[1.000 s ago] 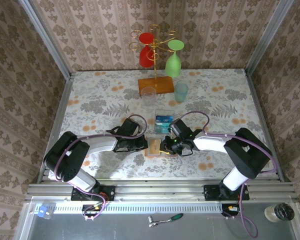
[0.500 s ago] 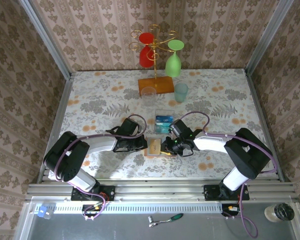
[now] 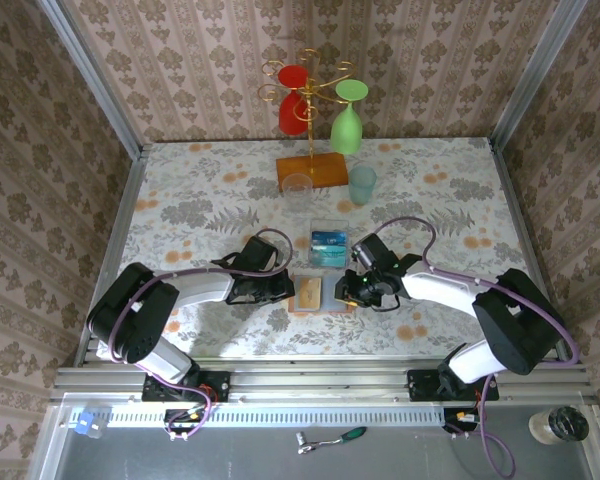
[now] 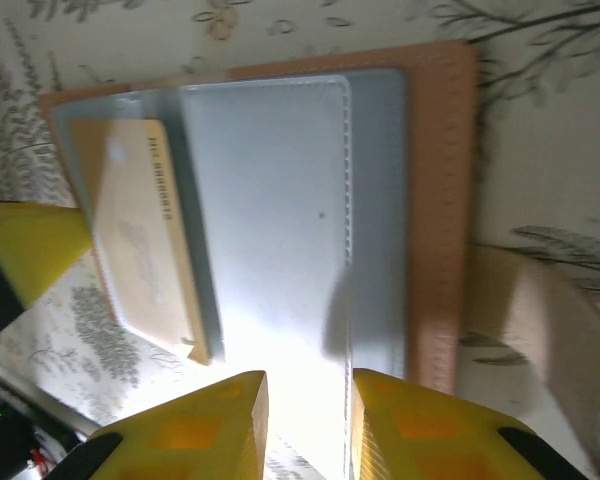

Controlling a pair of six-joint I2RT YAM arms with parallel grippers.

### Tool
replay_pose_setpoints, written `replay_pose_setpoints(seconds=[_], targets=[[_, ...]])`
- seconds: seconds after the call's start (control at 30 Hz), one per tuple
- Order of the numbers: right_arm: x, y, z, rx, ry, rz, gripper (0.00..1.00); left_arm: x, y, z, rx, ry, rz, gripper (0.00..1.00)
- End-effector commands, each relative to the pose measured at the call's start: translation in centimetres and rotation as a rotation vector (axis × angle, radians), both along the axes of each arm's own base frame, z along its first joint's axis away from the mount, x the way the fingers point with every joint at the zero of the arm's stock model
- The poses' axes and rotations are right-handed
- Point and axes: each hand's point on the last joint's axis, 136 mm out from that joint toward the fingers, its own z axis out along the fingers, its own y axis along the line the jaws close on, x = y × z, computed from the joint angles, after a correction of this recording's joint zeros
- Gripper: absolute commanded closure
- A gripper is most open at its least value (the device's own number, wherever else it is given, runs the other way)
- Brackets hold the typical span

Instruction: Take the credit cards out of the card holder

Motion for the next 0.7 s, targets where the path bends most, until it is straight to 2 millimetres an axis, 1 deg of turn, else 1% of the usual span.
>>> replay_pose_setpoints(seconds=[0.0,0.07,0.13,0.37,0.4,0.43,0.57,0.67], targets=[[-1.4,-2.8,-2.2,-0.117,0.041,0.010,0.72,-1.0,0.9,-0.6,0.033,0.044,0.007,0.92],[-1.7,-3.2,-2.8,-0.129,0.058,0.012,0.72,-1.0,0.8,-0.5,0.029,0.043,0.003,0.92],[-1.7,-3.4,-2.7,-0.137,0.050,0.010,0.72,-0.9,0.7,-0.4,0.027,0.041,0.003,0.92],[-0.6,-3.4,0.3,-0.136,-0.018,0.000,0.72,-0.9,0.1,-0.1,0.012,0.034,-0.003,0.92],[-0.3,-3.2,1.6,-0.113,-0.049,-0.003,0.72,-0.9,0.0,0.0,0.011,0.033,-0.005,0.92],[-0.1,-3.0,2.2,-0.098,-0.060,-0.004,0.72,-0.9,-0.2,0.0,0.008,0.033,-0.009,0.92],[0.6,-1.3,4.2,-0.010,-0.092,0.004,0.72,-1.0,-0.6,0.2,0.006,0.030,-0.014,0.92],[1.1,0.3,5.3,0.068,-0.106,0.016,0.73,-0.9,-0.7,0.5,0.006,0.023,-0.010,0.92]])
